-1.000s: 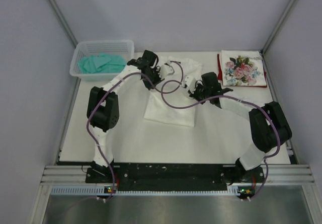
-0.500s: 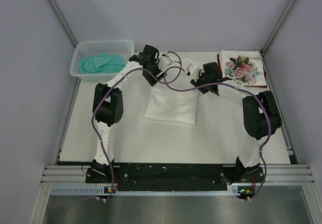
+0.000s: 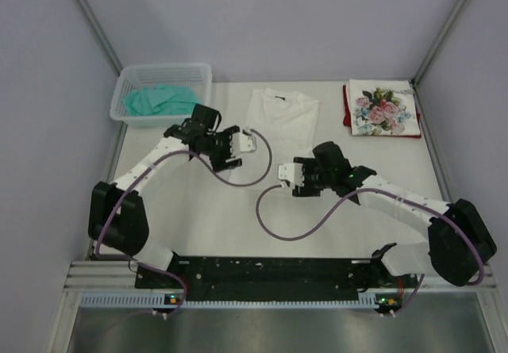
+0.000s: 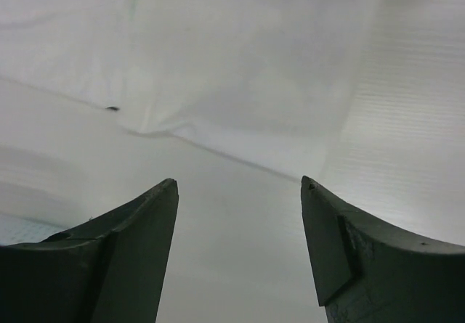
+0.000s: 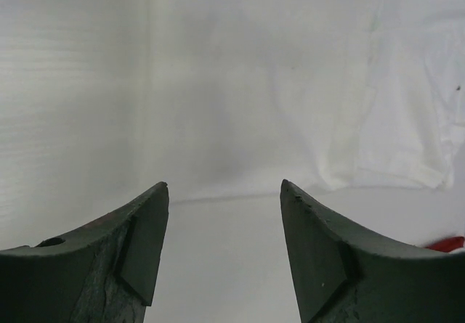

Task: Fold and stack the t-shirts
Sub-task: Grab one side of the 2/3 rectangular tshirt with both arms

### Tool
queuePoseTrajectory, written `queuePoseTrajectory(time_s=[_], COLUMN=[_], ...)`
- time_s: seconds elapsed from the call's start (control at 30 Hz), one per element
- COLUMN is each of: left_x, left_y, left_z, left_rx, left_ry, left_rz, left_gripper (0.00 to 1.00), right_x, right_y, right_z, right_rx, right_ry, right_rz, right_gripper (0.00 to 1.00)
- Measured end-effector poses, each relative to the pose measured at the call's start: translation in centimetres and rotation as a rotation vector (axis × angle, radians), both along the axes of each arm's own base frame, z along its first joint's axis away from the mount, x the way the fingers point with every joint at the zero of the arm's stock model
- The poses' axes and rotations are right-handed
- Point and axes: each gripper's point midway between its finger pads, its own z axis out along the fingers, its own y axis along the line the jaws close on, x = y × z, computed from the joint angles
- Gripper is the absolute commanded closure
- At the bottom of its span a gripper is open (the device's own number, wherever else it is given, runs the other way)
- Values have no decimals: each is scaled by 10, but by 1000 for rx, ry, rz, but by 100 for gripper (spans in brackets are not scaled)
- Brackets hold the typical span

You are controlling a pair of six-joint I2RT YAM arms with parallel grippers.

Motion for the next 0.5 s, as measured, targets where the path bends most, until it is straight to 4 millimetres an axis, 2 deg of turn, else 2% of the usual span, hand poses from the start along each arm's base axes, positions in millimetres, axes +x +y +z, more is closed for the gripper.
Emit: queuePoseTrajectory(time_s=[0.03, 0.1, 0.2, 0.4, 0.47, 0.5], left_x=[-18, -41, -59, -61, -58, -55], left_y=[-3, -4, -4, -6, -5, -3], left_z=[-8, -28, -59, -89, -97, -102], left_rx=[2, 21, 65, 123, 144, 160], left_ry=[6, 24, 59, 67, 67, 66], left_rz=[-67, -155, -229, -269, -265, -261], left_gripper=[27, 27, 26, 28, 30, 31], right_x=[-7, -14, -19, -25, -26, -25], right_y=[1, 0, -2, -5, -8, -8], right_z=[-9, -26, -47, -74, -82, -84], right_rx=[-22, -69, -124, -200, -220, -224], right_ry=[19, 52, 95, 147, 163, 168], right_rz=[22, 40, 47, 59, 54, 53], right_gripper=[37, 39, 40, 46, 55, 64])
